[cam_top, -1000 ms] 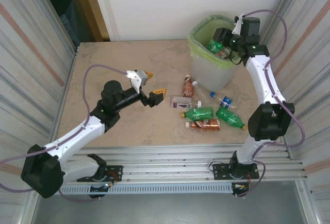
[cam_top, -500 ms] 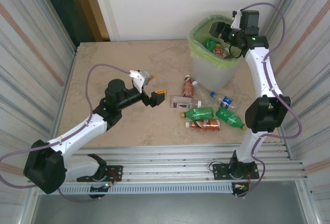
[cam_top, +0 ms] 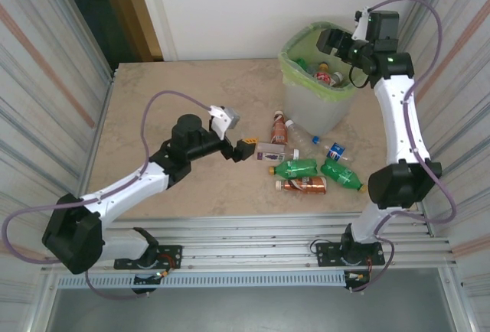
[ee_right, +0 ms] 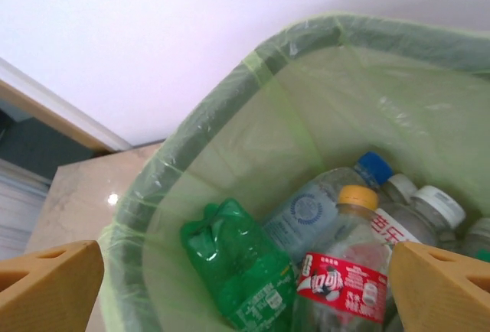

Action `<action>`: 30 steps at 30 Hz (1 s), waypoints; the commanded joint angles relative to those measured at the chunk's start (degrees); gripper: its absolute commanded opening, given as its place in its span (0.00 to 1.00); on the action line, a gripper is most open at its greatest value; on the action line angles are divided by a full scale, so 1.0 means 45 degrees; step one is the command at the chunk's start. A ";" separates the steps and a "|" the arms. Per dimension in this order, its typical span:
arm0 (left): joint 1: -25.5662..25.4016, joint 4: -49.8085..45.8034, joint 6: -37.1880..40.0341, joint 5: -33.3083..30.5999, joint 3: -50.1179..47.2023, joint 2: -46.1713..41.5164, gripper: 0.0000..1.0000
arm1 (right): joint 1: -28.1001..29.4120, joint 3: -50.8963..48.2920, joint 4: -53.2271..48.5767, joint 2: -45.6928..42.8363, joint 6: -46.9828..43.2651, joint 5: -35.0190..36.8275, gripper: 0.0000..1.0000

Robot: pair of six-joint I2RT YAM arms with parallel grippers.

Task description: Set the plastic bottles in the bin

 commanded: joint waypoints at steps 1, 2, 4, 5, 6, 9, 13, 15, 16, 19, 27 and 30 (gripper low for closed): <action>-0.0433 -0.0482 0.1420 0.0181 0.0427 0.0379 0.99 | 0.0000 -0.0705 -0.0898 -0.1517 -0.0305 0.1505 0.99; -0.0523 -0.0483 0.1595 0.0380 0.0467 0.0533 0.99 | -0.0019 -0.1037 -0.0983 -0.1834 -0.0262 0.1800 1.00; -0.0741 -0.0425 0.1960 0.0823 0.0530 0.0893 0.99 | -0.0028 -0.2083 -0.1171 -0.2574 -0.0169 0.2378 0.98; -0.0853 -0.0406 0.2108 0.0952 0.0574 0.1055 0.99 | -0.0050 -0.2517 -0.1257 -0.2906 -0.0130 0.2619 0.98; -0.0999 -0.0386 0.2280 0.1016 0.0625 0.1251 0.99 | -0.0059 -0.2948 -0.1392 -0.3288 -0.0067 0.2922 0.98; -0.1493 0.0046 0.2579 0.0509 0.0639 0.1879 0.99 | -0.0142 -0.4197 -0.1814 -0.4452 0.0191 0.3916 0.98; -0.2330 0.0741 0.3544 -0.0057 0.0536 0.2766 0.98 | -0.0214 -0.5763 -0.2466 -0.6073 0.0602 0.5349 0.98; -0.2751 0.0801 0.4047 -0.0292 0.0644 0.3227 0.96 | -0.0244 -0.6385 -0.2861 -0.6851 0.0864 0.6093 0.98; -0.2951 0.0801 0.4270 -0.0357 0.0717 0.3413 0.95 | -0.0292 -0.6645 -0.3005 -0.7179 0.0975 0.6338 0.98; -0.3562 0.0836 0.4823 -0.0557 0.0917 0.4104 0.93 | -0.0350 -0.7423 -0.3382 -0.8138 0.1311 0.6690 0.98; -0.5053 0.1121 0.6062 -0.1694 0.1864 0.6150 0.89 | -0.0337 -0.9194 -0.4190 -0.9756 0.2074 0.6839 0.98; -0.5134 0.1192 0.5863 -0.1377 0.2341 0.6789 0.86 | -0.0341 -0.9649 -0.4164 -1.0104 0.2281 0.6772 0.98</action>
